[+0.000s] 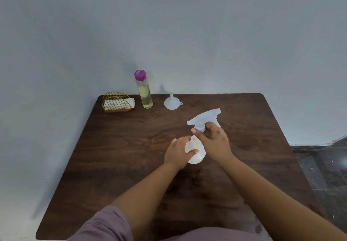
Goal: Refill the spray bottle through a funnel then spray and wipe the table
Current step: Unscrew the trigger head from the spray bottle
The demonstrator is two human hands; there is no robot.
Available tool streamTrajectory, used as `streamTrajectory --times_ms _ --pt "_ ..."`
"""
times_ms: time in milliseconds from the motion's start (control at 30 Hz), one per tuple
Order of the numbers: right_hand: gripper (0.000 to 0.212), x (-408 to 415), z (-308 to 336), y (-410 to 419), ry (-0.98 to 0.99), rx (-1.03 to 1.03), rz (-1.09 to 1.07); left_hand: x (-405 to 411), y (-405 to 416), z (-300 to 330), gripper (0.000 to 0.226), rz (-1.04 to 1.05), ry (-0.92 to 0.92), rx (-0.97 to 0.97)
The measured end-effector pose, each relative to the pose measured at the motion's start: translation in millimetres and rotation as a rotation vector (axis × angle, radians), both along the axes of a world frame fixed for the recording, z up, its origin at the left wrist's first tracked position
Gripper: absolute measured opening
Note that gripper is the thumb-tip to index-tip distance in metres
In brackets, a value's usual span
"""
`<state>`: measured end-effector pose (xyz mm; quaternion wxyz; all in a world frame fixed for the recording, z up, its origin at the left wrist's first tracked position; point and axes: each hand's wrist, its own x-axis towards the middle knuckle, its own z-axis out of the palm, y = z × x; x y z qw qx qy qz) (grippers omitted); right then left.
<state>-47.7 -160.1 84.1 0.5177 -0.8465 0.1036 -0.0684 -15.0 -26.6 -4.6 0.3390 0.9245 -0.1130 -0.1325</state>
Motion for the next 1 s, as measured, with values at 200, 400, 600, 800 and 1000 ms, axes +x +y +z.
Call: streamTrajectory --times_ms 200,400,600,800,1000 --pt "0.029 7.7 26.6 -7.3 -0.035 0.097 0.027 -0.7 -0.8 5.5 0.055 0.002 0.025 0.006" --pt "0.028 4.2 42.9 -10.0 -0.07 0.106 0.048 -1.0 -2.2 5.9 0.056 0.011 0.039 0.015" --pt "0.029 4.9 58.7 -14.3 -0.079 0.162 0.03 -1.1 -4.5 10.5 0.056 0.013 0.04 0.04" --pt "0.03 7.4 75.8 -13.7 -0.076 0.109 0.045 4.6 -8.1 22.4 0.056 -0.031 0.037 0.09" --pt "0.027 7.5 86.7 -16.4 -0.074 0.12 0.051 3.9 -9.5 26.1 0.057 -0.021 0.047 0.119"
